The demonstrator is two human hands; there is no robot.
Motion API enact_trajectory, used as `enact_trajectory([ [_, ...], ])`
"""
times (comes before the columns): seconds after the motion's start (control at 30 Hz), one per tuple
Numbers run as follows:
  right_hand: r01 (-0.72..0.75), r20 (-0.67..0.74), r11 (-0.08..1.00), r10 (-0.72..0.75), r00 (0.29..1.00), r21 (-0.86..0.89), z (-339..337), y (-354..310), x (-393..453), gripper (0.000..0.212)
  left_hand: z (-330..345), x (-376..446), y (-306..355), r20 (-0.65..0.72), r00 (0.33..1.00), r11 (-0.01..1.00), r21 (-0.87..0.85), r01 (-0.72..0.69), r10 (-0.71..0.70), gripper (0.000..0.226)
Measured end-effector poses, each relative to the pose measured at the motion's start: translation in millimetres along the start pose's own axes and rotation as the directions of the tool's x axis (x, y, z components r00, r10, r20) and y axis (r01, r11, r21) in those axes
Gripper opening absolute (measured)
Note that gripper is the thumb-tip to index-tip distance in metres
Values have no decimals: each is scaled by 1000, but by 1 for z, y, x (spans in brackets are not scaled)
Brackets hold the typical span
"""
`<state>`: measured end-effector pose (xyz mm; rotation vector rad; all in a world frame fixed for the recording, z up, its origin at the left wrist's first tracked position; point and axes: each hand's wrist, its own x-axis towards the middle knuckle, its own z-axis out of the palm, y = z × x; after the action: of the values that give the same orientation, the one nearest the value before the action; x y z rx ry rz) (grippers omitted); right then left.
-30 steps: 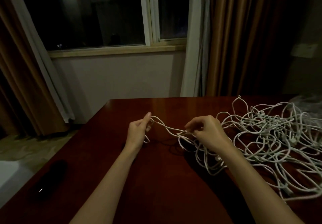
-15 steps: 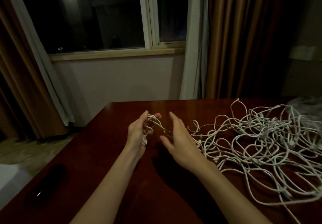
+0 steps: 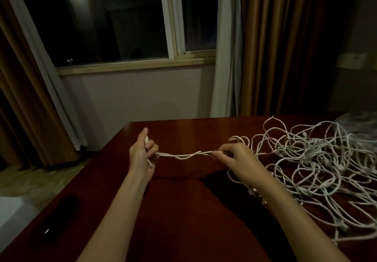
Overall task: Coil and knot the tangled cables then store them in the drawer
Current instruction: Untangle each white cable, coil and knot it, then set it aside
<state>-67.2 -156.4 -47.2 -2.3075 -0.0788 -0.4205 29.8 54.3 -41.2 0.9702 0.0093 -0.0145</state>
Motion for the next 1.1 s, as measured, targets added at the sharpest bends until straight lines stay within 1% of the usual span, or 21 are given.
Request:
enact_trajectory([
  [0.03, 4, 8, 998, -5, 1000, 56, -1, -1, 0, 23, 0, 0, -2, -2, 1000, 995, 95, -24, 24, 25],
  [0.1, 11, 1, 992, -11, 1000, 127, 0, -5, -1, 19, 7, -5, -10, 64, 996, 953, 293, -74, 57, 21],
  [0.2, 41, -98, 984, -25, 995, 172, 2, -9, -2, 15, 22, -18, -22, 274, 960, 872, 457, -177, 51, 15],
  [0.27, 78, -164, 983, -50, 985, 168, 4, -12, -1, 14, 29, -27, -28, 428, 904, 823, 514, -243, 0, 19],
  [0.33, 111, -206, 978, -73, 976, 178, 7, -13, 0, 12, 34, -36, -35, 579, 808, 762, 571, -307, -108, 26],
  [0.37, 115, -222, 973, -69, 973, 202, 7, -13, 1, 9, 35, -39, -37, 621, 770, 737, 589, -331, -150, 33],
  [0.4, 106, -230, 968, -52, 972, 228, 7, -12, 2, 6, 36, -41, -39, 632, 756, 722, 602, -341, -170, 40],
  [0.43, 92, -232, 963, -32, 972, 252, 6, -11, 2, 3, 37, -41, -39, 625, 763, 726, 602, -333, -169, 42],
  [0.5, 54, -218, 957, 10, 976, 285, 4, -8, 3, 8, 37, -38, -37, 572, 809, 791, 555, -258, -137, 41],
  [0.53, 36, -208, 963, 22, 978, 269, 2, -6, 3, 11, 35, -34, -36, 530, 841, 830, 515, -215, -111, 43],
  [0.63, 12, -166, 991, 10, 986, 133, -2, 0, 1, 13, 26, -23, -30, 374, 927, 920, 372, -127, -24, 47],
  [0.7, 3, -134, 994, 12, 991, 112, -5, 1, 0, 13, 21, -17, -24, 240, 971, 974, 217, -65, 11, 43],
  [0.77, 3, -153, 999, 4, 988, 47, -8, 5, 0, 12, 17, -10, -19, 95, 995, 999, 34, -17, 14, 39],
  [0.8, 1, -184, 1000, 4, 983, 25, -9, 7, 0, 12, 15, -7, -16, 39, 999, 1000, -14, -20, 21, 37],
  [0.83, -1, -219, 1000, 7, 976, 28, -11, 9, 0, 11, 13, -6, -16, 7, 999, 999, -11, -31, 31, 34],
  [0.87, 2, -247, 999, 8, 969, 39, -11, 9, -1, 11, 13, -7, -17, 2, 999, 999, 38, -36, 36, 31],
  [0.9, 12, -263, 999, 0, 965, 43, -11, 9, -1, 10, 14, -9, -21, 33, 999, 994, 108, -34, 31, 28],
  [0.93, 29, -266, 999, -18, 964, 36, -9, 7, -1, 10, 17, -14, -25, 99, 995, 983, 180, -32, 14, 30],
  [1.0, 74, -244, 997, -70, 967, 6, -2, 2, 0, 10, 27, -24, -35, 265, 964, 946, 317, -65, -23, 54],
  [1.03, 100, -226, 995, -102, 969, -19, 1, -1, 1, 10, 31, -28, -40, 339, 940, 922, 374, -96, -40, 60],
  [1.1, 158, -199, 984, -171, 965, -78, 8, -6, 1, 7, 39, -37, -47, 459, 885, 875, 457, -161, -77, 52],
])
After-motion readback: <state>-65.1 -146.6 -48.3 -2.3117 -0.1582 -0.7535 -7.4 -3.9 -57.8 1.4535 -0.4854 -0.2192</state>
